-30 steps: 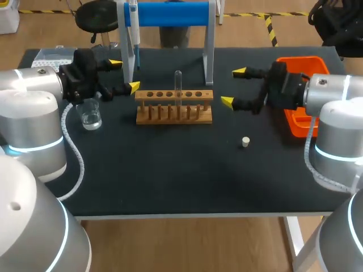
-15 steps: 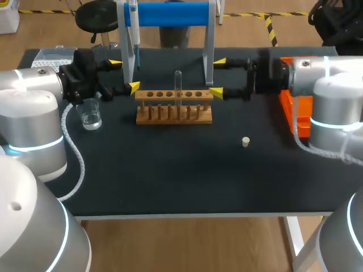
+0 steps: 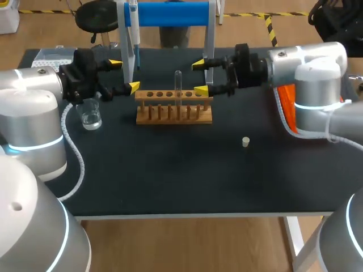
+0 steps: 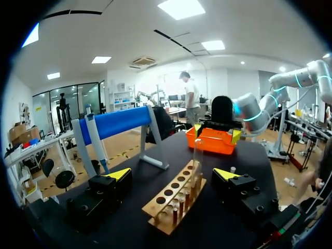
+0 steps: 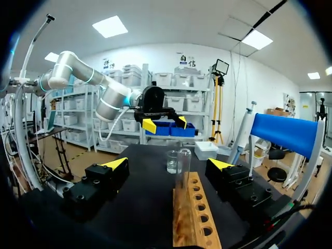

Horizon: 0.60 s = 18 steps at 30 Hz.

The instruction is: Invert the test tube, pick up the pipette, mount the tip to pipette, aspirate from beaker and dispense into the tube, eject the tip, return the pipette, and cap with the stopper.

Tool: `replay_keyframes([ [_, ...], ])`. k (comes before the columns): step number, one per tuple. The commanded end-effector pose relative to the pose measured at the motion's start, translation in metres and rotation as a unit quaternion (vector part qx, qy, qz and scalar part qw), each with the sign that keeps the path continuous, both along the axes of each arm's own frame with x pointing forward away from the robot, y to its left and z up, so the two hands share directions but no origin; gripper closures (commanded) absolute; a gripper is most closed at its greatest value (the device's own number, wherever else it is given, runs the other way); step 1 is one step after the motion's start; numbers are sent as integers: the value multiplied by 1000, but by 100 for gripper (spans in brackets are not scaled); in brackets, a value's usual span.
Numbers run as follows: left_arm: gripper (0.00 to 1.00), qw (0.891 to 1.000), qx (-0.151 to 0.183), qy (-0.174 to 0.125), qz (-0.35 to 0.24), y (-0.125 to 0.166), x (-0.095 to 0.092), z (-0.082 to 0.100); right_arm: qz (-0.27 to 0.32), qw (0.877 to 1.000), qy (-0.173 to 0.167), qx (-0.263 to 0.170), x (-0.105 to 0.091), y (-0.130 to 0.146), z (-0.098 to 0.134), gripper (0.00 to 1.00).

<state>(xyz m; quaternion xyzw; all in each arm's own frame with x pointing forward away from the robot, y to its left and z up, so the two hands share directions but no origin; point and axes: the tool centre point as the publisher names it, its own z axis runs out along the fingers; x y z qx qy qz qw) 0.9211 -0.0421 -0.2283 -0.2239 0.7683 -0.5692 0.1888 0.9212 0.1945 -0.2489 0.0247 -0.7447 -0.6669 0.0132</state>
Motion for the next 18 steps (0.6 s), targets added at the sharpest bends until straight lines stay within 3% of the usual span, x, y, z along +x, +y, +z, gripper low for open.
replay_keyframes([
  [1, 0, 1000, -1, -2, 2, -1, -1, -1, 53, 999, 7, 3, 9, 10, -8, 0],
  [18, 0, 1000, -1, -2, 2, -1, -1, -1, 61, 998, 15, 22, 15, 28, -15, 0],
])
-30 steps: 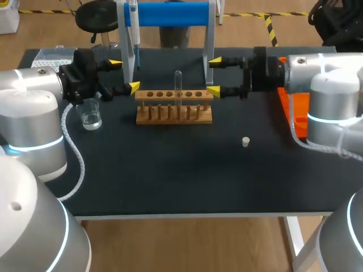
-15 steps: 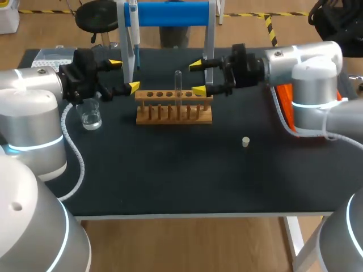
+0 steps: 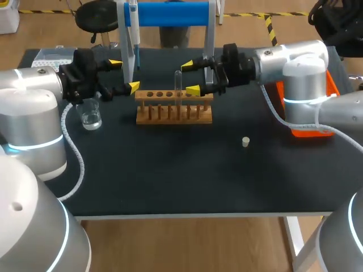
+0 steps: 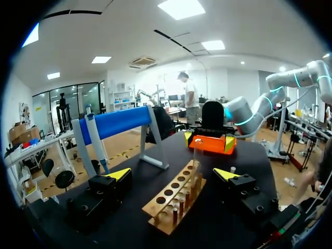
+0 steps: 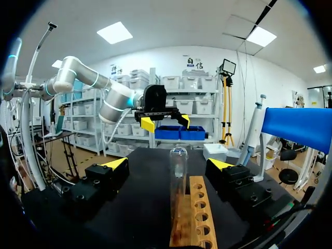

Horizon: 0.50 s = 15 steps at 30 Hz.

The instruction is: Invert the test tube, pick up the pipette, mount the tip to pipette, aspirate from beaker and dispense into the tube, eject the tip, return the pipette, and cap with the stopper.

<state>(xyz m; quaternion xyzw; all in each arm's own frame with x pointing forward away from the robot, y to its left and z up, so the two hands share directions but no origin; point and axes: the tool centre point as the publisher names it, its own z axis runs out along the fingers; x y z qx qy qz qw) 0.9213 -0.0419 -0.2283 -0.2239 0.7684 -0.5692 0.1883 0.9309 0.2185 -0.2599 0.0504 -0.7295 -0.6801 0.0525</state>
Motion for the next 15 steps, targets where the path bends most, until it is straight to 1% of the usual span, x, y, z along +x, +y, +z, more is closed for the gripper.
replay_keyframes([
  [1, 0, 1000, -1, -2, 2, -1, -1, -1, 15, 1000, 2, 4, 6, 4, -4, 0],
  [10, 0, 1000, -1, -2, 2, -1, -1, -1, -1, 1000, 7, 5, 7, 11, -12, 0],
  [15, 0, 1000, -1, -2, 2, -1, -1, -1, -8, 1000, 7, 3, 8, 15, -14, 9],
])
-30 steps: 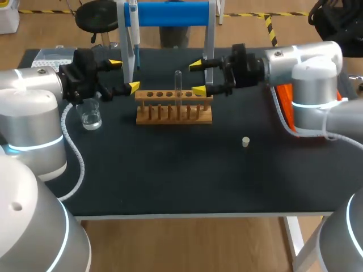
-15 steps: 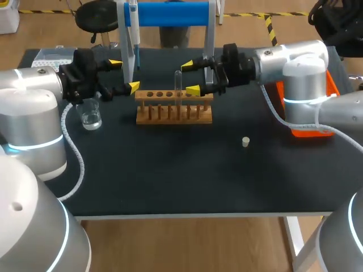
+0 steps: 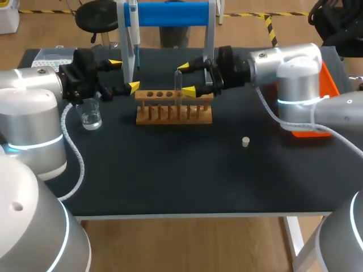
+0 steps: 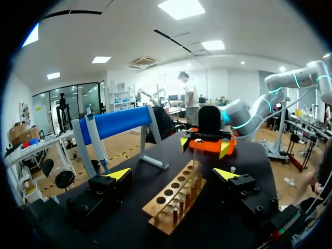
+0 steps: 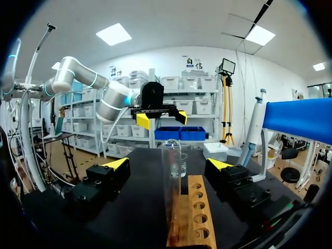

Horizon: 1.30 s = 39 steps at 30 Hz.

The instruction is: Invert the test tube, pick up the pipette, mount the tip to pipette, aspirate from beaker and dispense into the tube, eject the tip, return the pipette, and cap with the stopper.

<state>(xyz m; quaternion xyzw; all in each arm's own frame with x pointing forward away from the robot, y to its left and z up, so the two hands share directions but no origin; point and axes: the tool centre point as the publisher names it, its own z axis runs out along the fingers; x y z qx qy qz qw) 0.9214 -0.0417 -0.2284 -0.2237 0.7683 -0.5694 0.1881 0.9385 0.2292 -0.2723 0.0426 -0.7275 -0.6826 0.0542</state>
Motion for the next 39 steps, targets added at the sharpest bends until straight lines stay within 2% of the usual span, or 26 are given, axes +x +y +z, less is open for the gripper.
replay_keyframes([
  [1, 0, 1000, -1, -2, 2, -1, -1, -1, -6, 1000, 1, 1, 0, 5, -2, 11],
  [7, 0, 1000, -1, -2, 2, -1, -1, -1, -15, 1000, 3, 4, 2, 9, -5, 22],
  [11, 0, 1000, -1, -2, 2, -1, -1, -1, -20, 1000, 6, 7, 4, 11, -6, 23],
  [17, 0, 1000, -1, -2, 2, -1, -1, -1, -25, 1000, 7, 11, 6, 14, -7, 33],
  [22, 0, 1000, -1, -2, 2, -1, -1, -1, -28, 999, 7, 14, 8, 16, -8, 31],
  [32, 0, 1000, -1, -2, 2, -1, -1, -1, -28, 999, 9, 18, 8, 19, -8, 35],
  [38, 0, 1000, -1, -2, 2, -1, -1, -1, -27, 999, 9, 19, 7, 19, -7, 46],
  [39, 0, 1000, -1, -2, 2, -1, -1, -1, -27, 999, 9, 19, 7, 19, -7, 52],
])
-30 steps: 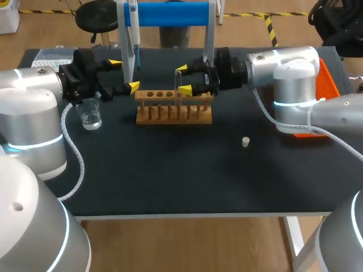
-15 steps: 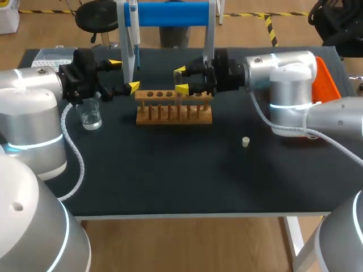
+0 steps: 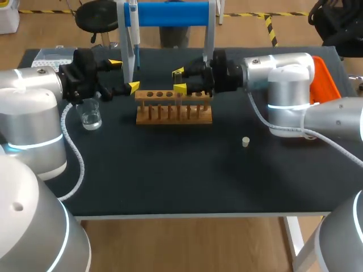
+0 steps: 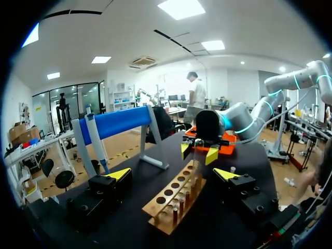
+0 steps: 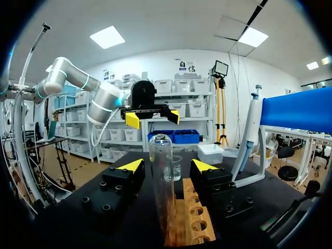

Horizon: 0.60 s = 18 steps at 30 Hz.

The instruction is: Invert the test tube, pick up the pipette, mount the tip to pipette, aspirate from beaker and dispense into the tube, eject the tip, return the pipette, and cap with the stopper.

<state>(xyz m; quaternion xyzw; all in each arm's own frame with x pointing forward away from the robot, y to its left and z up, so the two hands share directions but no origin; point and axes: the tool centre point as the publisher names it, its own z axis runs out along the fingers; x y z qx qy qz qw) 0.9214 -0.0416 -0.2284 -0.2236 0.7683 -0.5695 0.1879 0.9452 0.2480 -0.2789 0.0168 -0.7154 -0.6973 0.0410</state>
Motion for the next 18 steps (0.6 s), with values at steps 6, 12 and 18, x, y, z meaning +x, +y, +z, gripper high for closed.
replay_keyframes([
  [6, 0, 1000, -1, -2, 2, -1, -1, -1, 3, 1000, 0, 1, -1, 1, 0, 56],
  [12, 0, 1000, -1, -2, 2, -1, -1, -1, 4, 1000, 0, 2, -2, 1, 0, 69],
  [18, 0, 1000, -1, -2, 2, -1, -1, -1, 5, 1000, 1, 3, -3, 2, 2, 100],
])
